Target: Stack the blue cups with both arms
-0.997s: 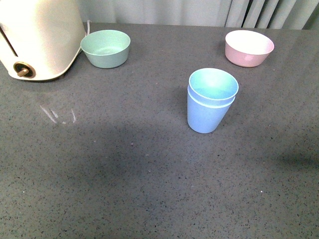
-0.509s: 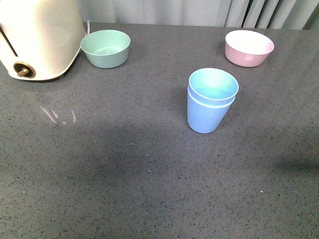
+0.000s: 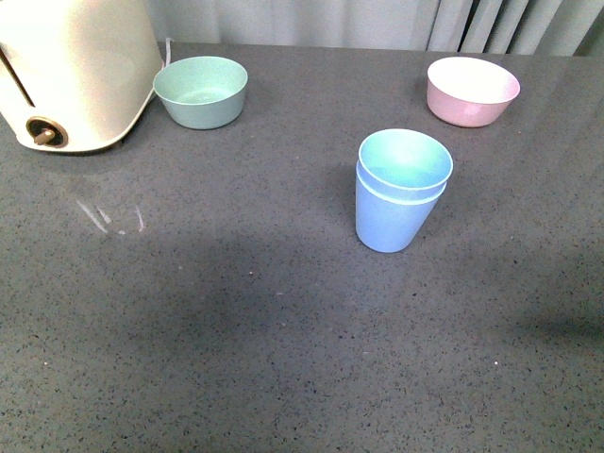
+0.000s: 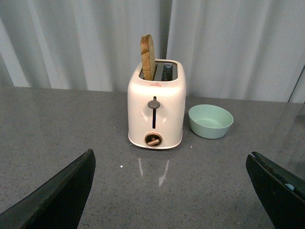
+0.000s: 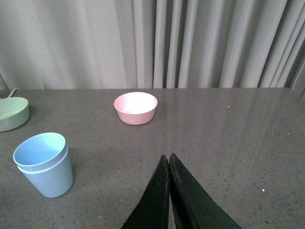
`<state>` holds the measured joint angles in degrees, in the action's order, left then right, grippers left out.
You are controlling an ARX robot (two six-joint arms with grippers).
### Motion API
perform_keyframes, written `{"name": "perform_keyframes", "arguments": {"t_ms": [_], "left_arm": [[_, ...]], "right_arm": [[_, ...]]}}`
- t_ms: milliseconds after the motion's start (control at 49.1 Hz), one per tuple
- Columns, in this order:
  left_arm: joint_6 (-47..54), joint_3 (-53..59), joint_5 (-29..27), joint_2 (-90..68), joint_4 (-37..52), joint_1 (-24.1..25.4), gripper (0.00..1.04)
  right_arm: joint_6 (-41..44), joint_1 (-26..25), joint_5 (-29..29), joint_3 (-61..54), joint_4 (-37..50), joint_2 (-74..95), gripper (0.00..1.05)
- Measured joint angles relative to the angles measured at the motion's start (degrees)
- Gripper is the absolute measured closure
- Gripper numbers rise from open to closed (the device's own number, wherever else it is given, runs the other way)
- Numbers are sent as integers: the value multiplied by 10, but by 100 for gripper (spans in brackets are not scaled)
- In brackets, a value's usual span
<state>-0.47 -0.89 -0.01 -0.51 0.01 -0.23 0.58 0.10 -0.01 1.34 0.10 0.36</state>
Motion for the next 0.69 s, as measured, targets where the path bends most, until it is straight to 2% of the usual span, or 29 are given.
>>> {"name": "perform_keyframes", "arguments": {"t_ms": [122, 305, 509, 631, 692], "left_arm": [[0, 0, 0, 0, 0, 0, 9], [0, 0, 0, 0, 0, 0, 9], [0, 0, 0, 0, 0, 0, 9], [0, 0, 0, 0, 0, 0, 9], [0, 0, 0, 0, 0, 0, 9]], "right_arm": [[0, 0, 0, 0, 0, 0, 101], [0, 0, 0, 0, 0, 0, 63], [0, 0, 0, 0, 0, 0, 33], [0, 0, 0, 0, 0, 0, 10], [0, 0, 0, 0, 0, 0, 9]]}}
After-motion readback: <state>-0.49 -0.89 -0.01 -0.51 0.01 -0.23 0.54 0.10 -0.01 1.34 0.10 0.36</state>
